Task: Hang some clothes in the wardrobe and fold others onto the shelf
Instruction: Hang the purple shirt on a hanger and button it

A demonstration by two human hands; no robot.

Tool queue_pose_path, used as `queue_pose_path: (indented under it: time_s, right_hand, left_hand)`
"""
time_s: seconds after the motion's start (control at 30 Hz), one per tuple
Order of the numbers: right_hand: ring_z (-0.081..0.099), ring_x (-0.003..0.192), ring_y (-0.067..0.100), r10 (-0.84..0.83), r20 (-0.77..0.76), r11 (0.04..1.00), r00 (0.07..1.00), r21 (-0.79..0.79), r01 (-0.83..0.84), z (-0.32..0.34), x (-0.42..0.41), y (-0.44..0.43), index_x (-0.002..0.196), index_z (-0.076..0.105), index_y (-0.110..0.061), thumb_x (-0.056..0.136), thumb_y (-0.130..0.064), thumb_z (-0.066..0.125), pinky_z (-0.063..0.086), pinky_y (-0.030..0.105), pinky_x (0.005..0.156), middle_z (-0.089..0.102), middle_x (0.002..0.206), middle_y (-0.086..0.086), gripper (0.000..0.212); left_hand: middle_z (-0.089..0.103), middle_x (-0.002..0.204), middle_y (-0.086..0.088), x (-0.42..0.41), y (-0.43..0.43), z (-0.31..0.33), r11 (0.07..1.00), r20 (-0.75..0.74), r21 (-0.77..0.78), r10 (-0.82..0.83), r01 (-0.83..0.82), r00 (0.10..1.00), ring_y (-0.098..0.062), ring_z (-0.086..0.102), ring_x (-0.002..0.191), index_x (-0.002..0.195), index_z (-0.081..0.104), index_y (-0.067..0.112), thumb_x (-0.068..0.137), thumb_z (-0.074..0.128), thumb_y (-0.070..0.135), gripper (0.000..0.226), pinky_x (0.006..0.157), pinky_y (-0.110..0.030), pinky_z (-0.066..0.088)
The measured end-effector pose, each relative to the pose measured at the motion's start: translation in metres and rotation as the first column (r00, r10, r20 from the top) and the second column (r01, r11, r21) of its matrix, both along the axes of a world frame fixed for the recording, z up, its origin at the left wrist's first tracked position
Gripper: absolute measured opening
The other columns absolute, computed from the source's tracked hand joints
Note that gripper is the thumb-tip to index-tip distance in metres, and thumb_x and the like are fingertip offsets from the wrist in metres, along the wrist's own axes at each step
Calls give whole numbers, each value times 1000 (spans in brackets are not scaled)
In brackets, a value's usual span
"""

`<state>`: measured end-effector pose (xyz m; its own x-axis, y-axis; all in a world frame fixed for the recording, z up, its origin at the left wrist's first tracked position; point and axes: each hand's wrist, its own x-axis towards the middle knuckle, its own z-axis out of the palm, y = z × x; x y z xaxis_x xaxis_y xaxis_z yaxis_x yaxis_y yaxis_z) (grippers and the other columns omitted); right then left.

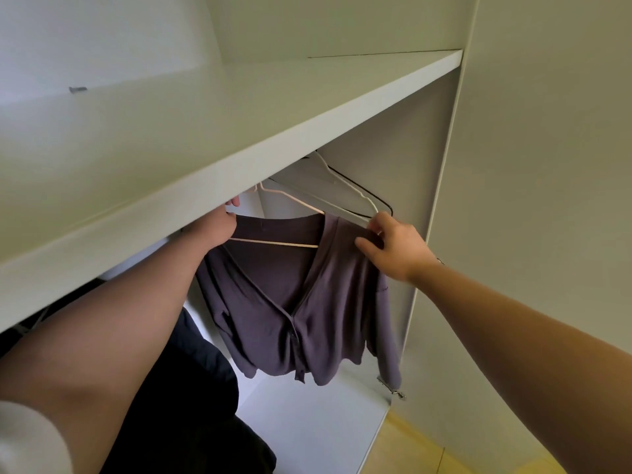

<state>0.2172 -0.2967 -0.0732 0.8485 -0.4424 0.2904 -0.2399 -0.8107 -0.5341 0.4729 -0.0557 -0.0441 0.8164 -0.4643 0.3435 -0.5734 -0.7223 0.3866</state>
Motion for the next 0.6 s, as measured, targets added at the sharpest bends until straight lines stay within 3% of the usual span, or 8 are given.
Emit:
queue_pose_path:
  time_s: [0.1,0.17,0.27,0.37,0.47,0.6]
  right_hand:
    - [60,99,27,-40,27,990,999,140,36,10,16,12,119,61,-16,100,-47,48,46,32,81,67,103,5,39]
    - [59,89,32,-78,15,985,997,155,74,15,27,16,99,63,-11,105,-44,39,39,31,70,63,82,6,41]
    - [53,76,26,-119,-7,953,993,278,116,18,39,18,89,62,-7,104,-36,44,35,28,67,53,68,0,38]
    - [52,72,21,-144,35,904,989,412,117,18,46,14,91,65,-6,98,-28,56,39,26,66,54,68,-2,26]
    - [54,76,19,-105,55,948,993,309,83,24,47,15,93,64,-12,97,-19,56,38,24,69,57,73,-4,11]
    - [61,91,21,-66,113,986,991,157,47,26,48,21,103,69,-14,96,-20,58,39,22,75,67,92,1,15]
  left_hand:
    - [57,125,-5,3,5,2,999,25,30,-40,39,999,-28,52,116,105,59,15,87,52,0,25,101,-35,40]
    - [58,131,-15,9,9,-1,1000,17,27,1,-1,1000,-35,52,121,117,60,5,89,53,-1,30,107,-40,40]
    - [52,139,-25,19,19,-9,987,-104,-30,157,-161,982,-41,49,128,134,53,-4,93,57,12,44,110,-45,38]
    - [57,135,-22,29,31,-15,981,-152,20,194,-194,969,-41,53,123,131,58,3,95,56,32,46,107,-48,42]
    - [58,133,-20,40,35,-22,972,-152,41,233,-229,961,-41,52,123,128,60,6,97,51,35,44,106,-49,42]
    - [57,135,-24,38,31,-22,974,-144,27,228,-226,963,-42,50,126,127,61,0,98,52,20,36,109,-48,39]
